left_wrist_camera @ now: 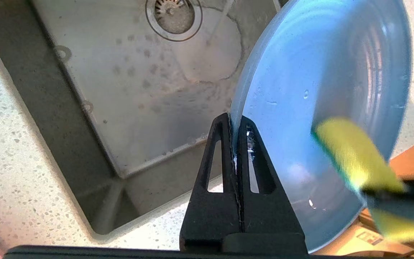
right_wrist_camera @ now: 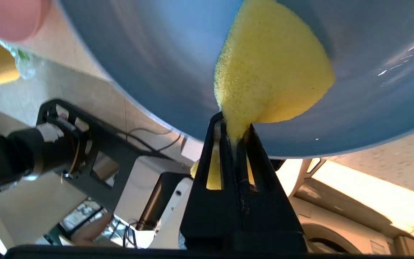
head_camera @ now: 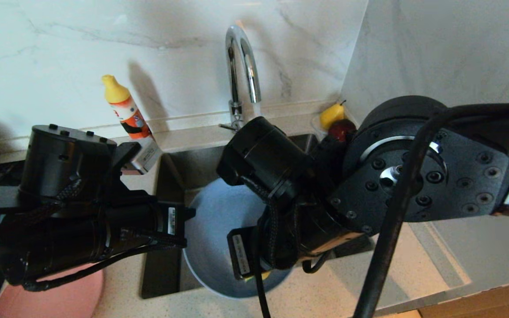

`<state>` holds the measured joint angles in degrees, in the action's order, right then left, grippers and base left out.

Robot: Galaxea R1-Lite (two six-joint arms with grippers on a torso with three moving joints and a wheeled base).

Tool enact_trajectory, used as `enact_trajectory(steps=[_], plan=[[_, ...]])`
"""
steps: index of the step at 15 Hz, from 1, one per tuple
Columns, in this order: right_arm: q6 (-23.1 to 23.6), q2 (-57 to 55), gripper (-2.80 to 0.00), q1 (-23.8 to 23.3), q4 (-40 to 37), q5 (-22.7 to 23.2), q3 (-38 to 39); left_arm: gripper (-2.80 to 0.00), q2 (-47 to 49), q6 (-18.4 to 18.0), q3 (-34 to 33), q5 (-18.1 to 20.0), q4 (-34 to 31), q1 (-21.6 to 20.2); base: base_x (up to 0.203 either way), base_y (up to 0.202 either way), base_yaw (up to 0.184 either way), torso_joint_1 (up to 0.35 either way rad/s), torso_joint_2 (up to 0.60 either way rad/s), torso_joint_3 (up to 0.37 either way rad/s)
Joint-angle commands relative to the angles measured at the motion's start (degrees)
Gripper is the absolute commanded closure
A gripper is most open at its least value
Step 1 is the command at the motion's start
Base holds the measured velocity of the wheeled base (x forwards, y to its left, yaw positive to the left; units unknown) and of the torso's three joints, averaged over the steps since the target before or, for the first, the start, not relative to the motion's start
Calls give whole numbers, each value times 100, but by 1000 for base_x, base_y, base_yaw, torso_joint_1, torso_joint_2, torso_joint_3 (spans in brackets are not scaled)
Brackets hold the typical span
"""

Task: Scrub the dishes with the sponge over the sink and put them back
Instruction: Wipe the plate

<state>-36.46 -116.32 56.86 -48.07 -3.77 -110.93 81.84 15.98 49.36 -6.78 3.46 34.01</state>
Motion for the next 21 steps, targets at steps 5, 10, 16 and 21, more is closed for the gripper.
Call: enact_trajectory(steps=[5, 10, 16, 21], plan=[[22, 34, 0, -192, 279, -19, 2, 0, -79, 19, -120, 1, 14, 123, 0, 0, 0, 0, 0, 0], [198, -58, 0, -34, 514, -19, -7, 0, -89, 19, -166, 1, 14, 167, 0, 0, 0, 0, 0, 0], [219, -238, 0, 328, 624, -19, -7, 0, -106, 19, -181, 1, 14, 194, 0, 0, 0, 0, 0, 0], [183, -347, 0, 528, 369, -19, 19, 0, -115, 63, -128, -34, 23, 185, 0, 0, 0, 0, 0, 0]])
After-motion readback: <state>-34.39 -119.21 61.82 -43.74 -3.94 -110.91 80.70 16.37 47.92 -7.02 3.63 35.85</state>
